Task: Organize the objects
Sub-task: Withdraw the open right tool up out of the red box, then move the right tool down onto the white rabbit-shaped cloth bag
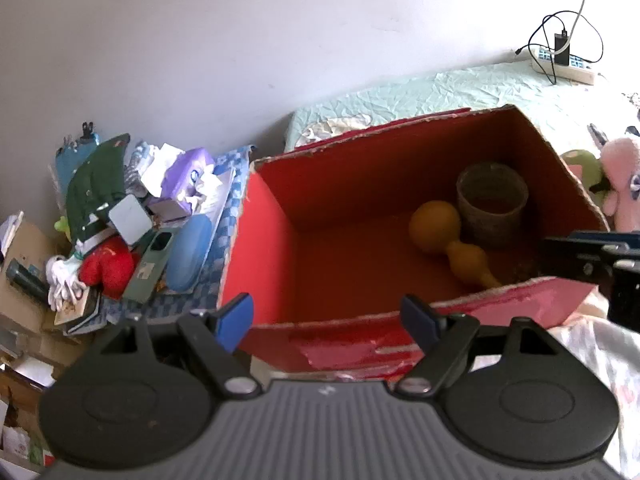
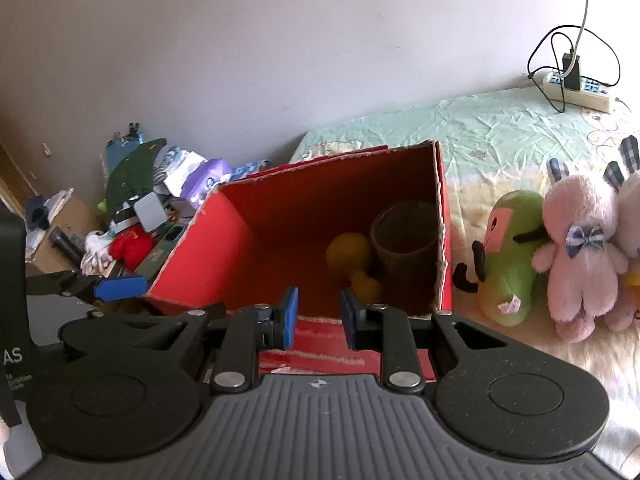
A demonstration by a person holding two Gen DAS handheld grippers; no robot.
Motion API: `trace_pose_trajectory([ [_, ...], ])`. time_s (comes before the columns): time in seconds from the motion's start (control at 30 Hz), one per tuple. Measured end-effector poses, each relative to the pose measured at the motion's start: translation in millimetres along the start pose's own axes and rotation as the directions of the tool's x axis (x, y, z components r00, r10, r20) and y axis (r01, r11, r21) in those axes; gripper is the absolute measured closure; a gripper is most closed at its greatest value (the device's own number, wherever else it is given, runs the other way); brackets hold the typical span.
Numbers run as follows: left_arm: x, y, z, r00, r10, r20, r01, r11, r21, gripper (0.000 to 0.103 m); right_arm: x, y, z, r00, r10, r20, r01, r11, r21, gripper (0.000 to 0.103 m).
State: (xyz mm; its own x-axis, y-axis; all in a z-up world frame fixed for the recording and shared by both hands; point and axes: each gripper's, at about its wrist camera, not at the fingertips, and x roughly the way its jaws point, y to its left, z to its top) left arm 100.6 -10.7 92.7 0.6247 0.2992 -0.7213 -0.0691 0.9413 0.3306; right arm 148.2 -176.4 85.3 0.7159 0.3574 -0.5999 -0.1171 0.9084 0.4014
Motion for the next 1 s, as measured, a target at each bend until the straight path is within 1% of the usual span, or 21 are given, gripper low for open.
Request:
trace_pose_trajectory([
  [0.2, -4.8, -4.4, -13.0, 1.0, 0.013, -0.014, -0.013, 1.0, -0.006, 0.02, 1.8, -1.9, -13.5, 0.998, 0.027, -0.05, -0.028, 1.0, -0.005, 0.078],
  [0.33, -2.3, -3.9, -27.8, 0.999, -0.001, -0.038, 0.0, 1.0, -0.015, 0.019, 11.8, -6.5, -26.0, 0.993, 0.038, -0.115, -0.037, 0.999, 0.009, 0.078],
  [0.4, 3.3, -2.1, -37.0, 0.998, -0.021, -0.065, 0.019, 1.0, -0.023, 0.019, 16.2, -10.2, -33.4, 0.988, 0.046, -0.147, -0.042, 0.999, 0.027, 0.078],
  [0.53, 10.5, 1.2, -58.1, 0.989, -0.101, -0.112, 0.096, 0.994, -0.048, 0.022, 26.9, -13.7, -44.1, 0.977, 0.057, -0.204, -0.046, 0.997, 0.061, 0.078],
  [0.57, 11.1, 1.5, -62.9, 0.986, -0.122, -0.116, 0.116, 0.992, -0.051, 0.025, 29.5, -14.3, -46.0, 0.974, 0.065, -0.218, -0.051, 0.996, 0.072, 0.078],
  [0.63, 9.9, 0.3, -72.9, 0.979, -0.167, -0.119, 0.162, 0.985, -0.054, 0.026, 34.7, -14.3, -49.5, 0.967, 0.083, -0.242, -0.063, 0.994, 0.09, 0.077],
  [0.73, 7.8, -3.7, -84.0, 0.968, -0.225, -0.114, 0.221, 0.974, -0.045, 0.031, 41.8, -11.3, -54.9, 0.955, 0.107, -0.275, -0.082, 0.991, 0.102, 0.077],
  [0.77, 7.2, -5.0, -86.7, 0.961, -0.251, -0.112, 0.248, 0.968, -0.045, 0.032, 44.4, -9.8, -56.5, 0.951, 0.117, -0.286, -0.09, 0.99, 0.106, 0.076],
  [0.8, 6.7, -6.3, -89.7, 0.954, -0.279, -0.111, 0.276, 0.96, -0.043, 0.033, 46.7, -8.2, -57.7, 0.947, 0.125, -0.297, -0.097, 0.989, 0.108, 0.072],
  [0.83, 6.7, -7.6, -91.5, 0.948, -0.299, -0.11, 0.296, 0.954, -0.041, 0.036, 49.5, -6.3, -58.9, 0.943, 0.127, -0.308, -0.099, 0.989, 0.106, 0.071],
  [0.87, 6.9, -9.0, -93.4, 0.941, -0.319, -0.11, 0.316, 0.948, -0.038, 0.039, 51.9, -4.6, -60.2, 0.94, 0.127, -0.315, -0.1, 0.99, 0.103, 0.071],
  [1.0, 11.7, -14.8, -98.2, 0.917, -0.38, -0.119, 0.38, 0.925, -0.021, 0.043, 62.9, -3.8, -64.5, 0.927, 0.128, -0.351, -0.096, 0.99, 0.108, 0.07],
])
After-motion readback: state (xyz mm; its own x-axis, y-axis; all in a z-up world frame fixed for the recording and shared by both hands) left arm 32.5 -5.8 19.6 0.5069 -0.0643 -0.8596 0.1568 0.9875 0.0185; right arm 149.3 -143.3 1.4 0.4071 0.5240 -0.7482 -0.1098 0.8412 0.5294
